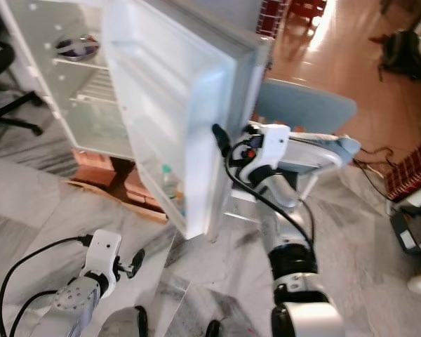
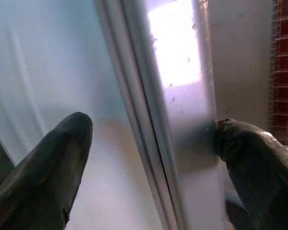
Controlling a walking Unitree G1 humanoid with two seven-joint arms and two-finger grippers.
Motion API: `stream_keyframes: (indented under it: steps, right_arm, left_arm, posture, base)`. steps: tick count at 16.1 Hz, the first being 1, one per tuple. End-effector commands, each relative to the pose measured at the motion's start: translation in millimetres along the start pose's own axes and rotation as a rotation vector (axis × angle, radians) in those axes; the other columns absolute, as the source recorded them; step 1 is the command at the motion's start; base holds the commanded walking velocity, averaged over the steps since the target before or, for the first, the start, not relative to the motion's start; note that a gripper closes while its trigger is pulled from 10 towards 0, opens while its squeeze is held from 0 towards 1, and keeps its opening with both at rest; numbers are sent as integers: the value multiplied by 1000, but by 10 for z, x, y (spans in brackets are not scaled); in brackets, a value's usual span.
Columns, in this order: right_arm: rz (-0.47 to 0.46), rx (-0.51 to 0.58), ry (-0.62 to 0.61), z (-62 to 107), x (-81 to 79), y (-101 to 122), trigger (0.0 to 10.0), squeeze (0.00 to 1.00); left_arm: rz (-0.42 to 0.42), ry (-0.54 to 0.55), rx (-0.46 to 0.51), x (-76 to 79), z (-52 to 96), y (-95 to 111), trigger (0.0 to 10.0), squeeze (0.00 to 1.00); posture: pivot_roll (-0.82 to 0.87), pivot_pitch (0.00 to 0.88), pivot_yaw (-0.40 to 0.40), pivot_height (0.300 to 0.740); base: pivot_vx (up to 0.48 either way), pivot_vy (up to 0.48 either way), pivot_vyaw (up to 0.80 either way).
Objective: Restocking fridge
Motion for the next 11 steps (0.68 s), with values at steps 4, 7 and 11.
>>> stream_keyframes:
  steps: [4,7,11]
  right_arm:
    - [-348,-66,695,277,-1328,224,10000,0]
    - [-317,-195,713,540,-1279,16,10000,0]
    - [14,-196,70,595,-216,-430,10000,0]
  left_arm:
    - [-14,-8,-9,0,-7,-35,10000,0]
    - [-15,-9,-11,1,-5,-41,10000,0]
    - [-19,103,106,-181,-1,228,10000,0]
  posture:
    - [167,116,-46,740]
    - [162,118,-47,740]
    - [158,113,-55,740]
  base:
    - [0,0,0]
    - [0,0,0]
    - [0,0,0]
Point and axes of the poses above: a point about 5 cm out from each wrist's last joint towards the gripper, its own z axis pointing back from the gripper into the wrist, its own y axis along the axis of the wrist's last joint, x = y × z, the point moved 4 cm from there along -z, pointing out of the wrist towards the gripper, and after that the axes turned 12 degrees about -z, right-handed, at the moved point
